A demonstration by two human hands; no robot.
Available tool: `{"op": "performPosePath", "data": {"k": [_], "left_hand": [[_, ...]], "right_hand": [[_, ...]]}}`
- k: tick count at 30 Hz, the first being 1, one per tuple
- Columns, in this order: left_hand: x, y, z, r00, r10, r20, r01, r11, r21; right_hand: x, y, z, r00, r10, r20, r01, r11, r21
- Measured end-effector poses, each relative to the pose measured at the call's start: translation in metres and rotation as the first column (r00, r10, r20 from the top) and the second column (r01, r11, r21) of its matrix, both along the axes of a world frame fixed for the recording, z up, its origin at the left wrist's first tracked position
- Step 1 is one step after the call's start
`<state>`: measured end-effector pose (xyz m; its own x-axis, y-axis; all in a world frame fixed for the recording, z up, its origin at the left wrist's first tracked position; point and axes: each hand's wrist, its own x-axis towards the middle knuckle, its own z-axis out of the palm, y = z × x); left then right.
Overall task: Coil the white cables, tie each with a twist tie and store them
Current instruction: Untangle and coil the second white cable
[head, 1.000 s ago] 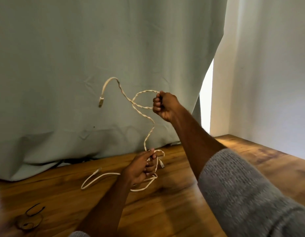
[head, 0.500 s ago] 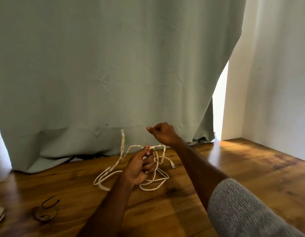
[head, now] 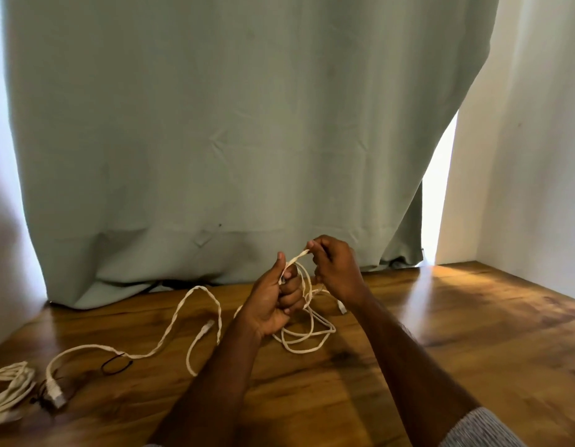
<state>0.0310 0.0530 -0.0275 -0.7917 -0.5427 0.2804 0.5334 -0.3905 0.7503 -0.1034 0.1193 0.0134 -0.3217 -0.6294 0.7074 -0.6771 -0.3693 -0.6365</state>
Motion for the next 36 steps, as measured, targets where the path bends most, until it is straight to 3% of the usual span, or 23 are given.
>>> {"op": "performPosePath", "data": {"k": [6,11,14,18,24,27,30,33,36], "left_hand": [[0.008,0.0,0.001,0.996,-0.077,-0.046,0.079,0.996,0.045],[0.009,-0.005,-0.003,0.992,-0.089,-0.089,0.096,0.992,0.082],[0.013,-0.007,-0.003,0.994,-0.046,-0.095,0.055,0.994,0.093],[0.025,-0.01,-0.003,0.992,-0.025,-0.123,0.038,0.994,0.105],[0.051,-0.015,-0.009,0.999,-0.044,-0.031,0.046,0.997,0.054],[0.064,-0.016,-0.012,0.996,0.015,0.091,-0.016,1.0,0.01],[0.075,-0.019,-0.013,0.991,0.054,0.123,-0.055,0.998,0.01],[0.078,-0.02,-0.011,1.0,-0.004,0.011,0.004,0.999,0.033],[0.081,-0.024,-0.009,0.981,-0.117,-0.157,0.12,0.993,0.006]], "right_hand": [[-0.002,-0.003,-0.001,0.993,0.101,-0.055,-0.095,0.99,0.108],[0.009,-0.006,-0.018,0.956,0.245,0.164,-0.272,0.947,0.17],[0.019,-0.014,-0.028,0.959,0.227,0.17,-0.248,0.962,0.114],[0.041,-0.025,-0.033,0.948,0.217,0.234,-0.256,0.954,0.154],[0.06,-0.034,-0.034,0.913,0.242,0.329,-0.311,0.934,0.178],[0.059,-0.035,-0.036,0.949,0.205,0.241,-0.25,0.952,0.177],[0.062,-0.029,-0.036,0.964,0.208,0.164,-0.241,0.946,0.218],[0.071,-0.026,-0.034,0.946,0.251,0.206,-0.298,0.923,0.243],[0.082,-0.02,-0.033,0.856,0.331,0.398,-0.444,0.864,0.237]]}}
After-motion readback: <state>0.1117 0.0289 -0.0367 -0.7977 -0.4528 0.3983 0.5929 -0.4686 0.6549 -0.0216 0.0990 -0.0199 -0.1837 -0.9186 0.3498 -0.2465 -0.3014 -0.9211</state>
